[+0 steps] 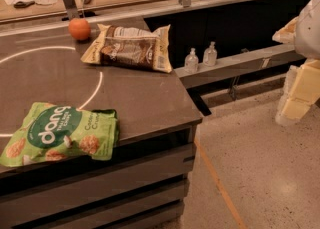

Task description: Move brown chip bag near green rice chip bag

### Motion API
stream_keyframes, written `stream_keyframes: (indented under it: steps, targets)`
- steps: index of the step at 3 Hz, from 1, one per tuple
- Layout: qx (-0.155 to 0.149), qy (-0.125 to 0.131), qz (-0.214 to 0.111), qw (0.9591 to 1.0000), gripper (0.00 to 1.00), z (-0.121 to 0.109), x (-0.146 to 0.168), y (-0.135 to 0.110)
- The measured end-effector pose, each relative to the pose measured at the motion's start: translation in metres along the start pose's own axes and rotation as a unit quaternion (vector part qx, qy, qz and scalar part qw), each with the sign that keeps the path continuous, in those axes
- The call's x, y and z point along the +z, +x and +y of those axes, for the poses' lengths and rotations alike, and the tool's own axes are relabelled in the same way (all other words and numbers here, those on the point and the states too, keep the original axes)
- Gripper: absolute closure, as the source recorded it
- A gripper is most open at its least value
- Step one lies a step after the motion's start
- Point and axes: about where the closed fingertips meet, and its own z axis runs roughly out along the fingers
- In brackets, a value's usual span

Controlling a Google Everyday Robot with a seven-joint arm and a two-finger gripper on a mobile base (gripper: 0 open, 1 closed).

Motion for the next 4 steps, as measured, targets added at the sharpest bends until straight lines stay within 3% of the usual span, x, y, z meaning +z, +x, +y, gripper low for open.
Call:
stream_keyframes:
  steps: [1,4]
  targets:
    - [0.0,0.0,0.0,1.0,0.0,0.0,0.0,0.0]
    - [-0.004,0.066,-0.055,0.9963,0.0,-0.099,0.01,-0.053]
